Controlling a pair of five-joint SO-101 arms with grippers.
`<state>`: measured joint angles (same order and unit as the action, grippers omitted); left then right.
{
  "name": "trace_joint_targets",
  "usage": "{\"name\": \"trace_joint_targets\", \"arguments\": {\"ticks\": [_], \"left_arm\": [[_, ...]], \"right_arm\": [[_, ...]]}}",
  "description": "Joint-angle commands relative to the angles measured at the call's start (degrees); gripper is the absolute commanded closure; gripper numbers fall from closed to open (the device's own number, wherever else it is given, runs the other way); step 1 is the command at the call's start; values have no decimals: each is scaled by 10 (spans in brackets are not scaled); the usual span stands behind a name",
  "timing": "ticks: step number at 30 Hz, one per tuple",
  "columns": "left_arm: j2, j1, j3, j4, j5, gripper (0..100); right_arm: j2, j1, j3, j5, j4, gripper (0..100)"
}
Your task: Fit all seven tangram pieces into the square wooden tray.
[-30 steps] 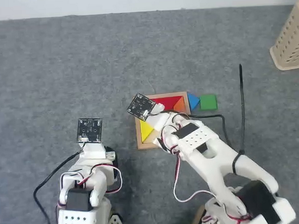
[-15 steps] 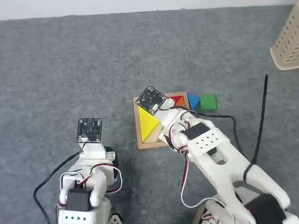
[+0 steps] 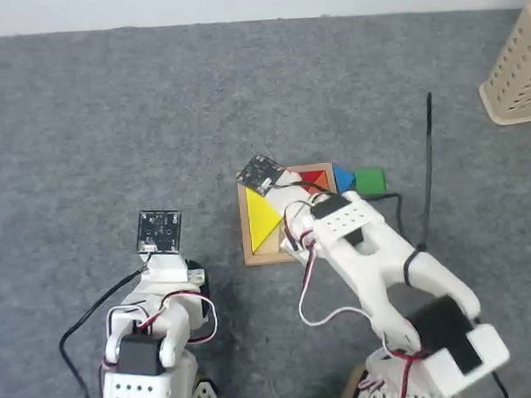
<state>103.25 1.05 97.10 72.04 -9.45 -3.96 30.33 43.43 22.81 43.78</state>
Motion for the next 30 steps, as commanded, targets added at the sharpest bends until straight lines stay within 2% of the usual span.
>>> {"name": "trace_joint_targets", "arguments": {"ticks": [1,5,9,16,23,30], "left_arm": [[9,-1,-5,3,3,987],[9,-1,-5,3,3,987],[9,-1,-5,3,3,987],[9,-1,-5,3,3,987],[9,-1,-5,3,3,987],[9,-1,-5,3,3,987]], "right_arm": [[6,-34,-46,-6,6,991],[23,-65,-81,-9,5,991],[50,-65,-108,-15,-7,991],[-28,-57,-90,-100,-12,991],[-152,24,1,-105,-29,991],[-83,53,15,-69,-76,991]]}}
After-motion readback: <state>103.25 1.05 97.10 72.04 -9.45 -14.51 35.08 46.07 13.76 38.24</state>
